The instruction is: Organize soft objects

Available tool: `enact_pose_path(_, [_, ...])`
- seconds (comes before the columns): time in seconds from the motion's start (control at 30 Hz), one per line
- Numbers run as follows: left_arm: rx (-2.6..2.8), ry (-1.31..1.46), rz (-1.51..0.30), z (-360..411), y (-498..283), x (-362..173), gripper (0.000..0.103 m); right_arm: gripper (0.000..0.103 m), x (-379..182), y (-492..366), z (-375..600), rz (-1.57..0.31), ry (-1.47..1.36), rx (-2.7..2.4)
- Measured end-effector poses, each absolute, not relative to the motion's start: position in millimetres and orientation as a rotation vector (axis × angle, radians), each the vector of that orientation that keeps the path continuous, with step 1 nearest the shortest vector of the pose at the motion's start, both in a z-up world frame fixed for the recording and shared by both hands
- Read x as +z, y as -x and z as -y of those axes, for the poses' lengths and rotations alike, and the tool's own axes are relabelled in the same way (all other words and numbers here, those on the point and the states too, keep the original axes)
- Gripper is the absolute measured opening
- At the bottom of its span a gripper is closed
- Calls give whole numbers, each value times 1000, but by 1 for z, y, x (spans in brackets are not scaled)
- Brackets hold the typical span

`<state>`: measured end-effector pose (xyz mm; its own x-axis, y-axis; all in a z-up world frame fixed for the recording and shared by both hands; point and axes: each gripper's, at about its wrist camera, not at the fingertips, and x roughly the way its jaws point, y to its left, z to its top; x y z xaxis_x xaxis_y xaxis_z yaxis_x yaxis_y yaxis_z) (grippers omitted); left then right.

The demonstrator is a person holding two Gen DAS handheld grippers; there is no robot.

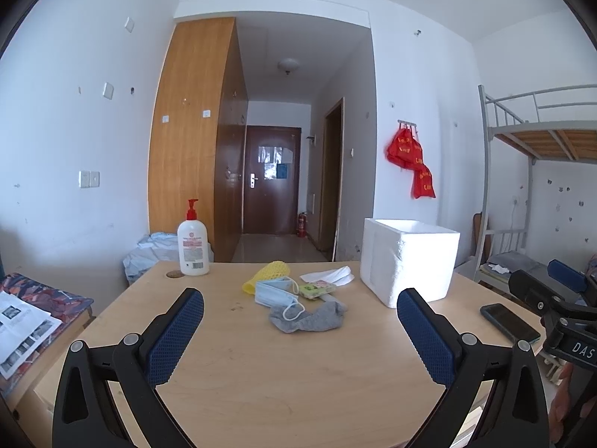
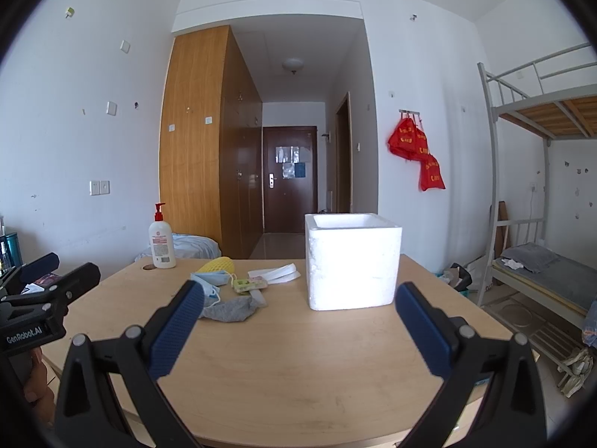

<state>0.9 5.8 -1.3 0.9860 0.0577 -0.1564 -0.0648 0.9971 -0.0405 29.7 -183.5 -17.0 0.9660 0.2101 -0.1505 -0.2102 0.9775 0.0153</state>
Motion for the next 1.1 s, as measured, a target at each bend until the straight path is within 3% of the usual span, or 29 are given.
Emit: enact_pose_path(1.1, [53, 33, -150, -1, 0, 0, 103, 103, -16, -30, 184, -151, -1, 209])
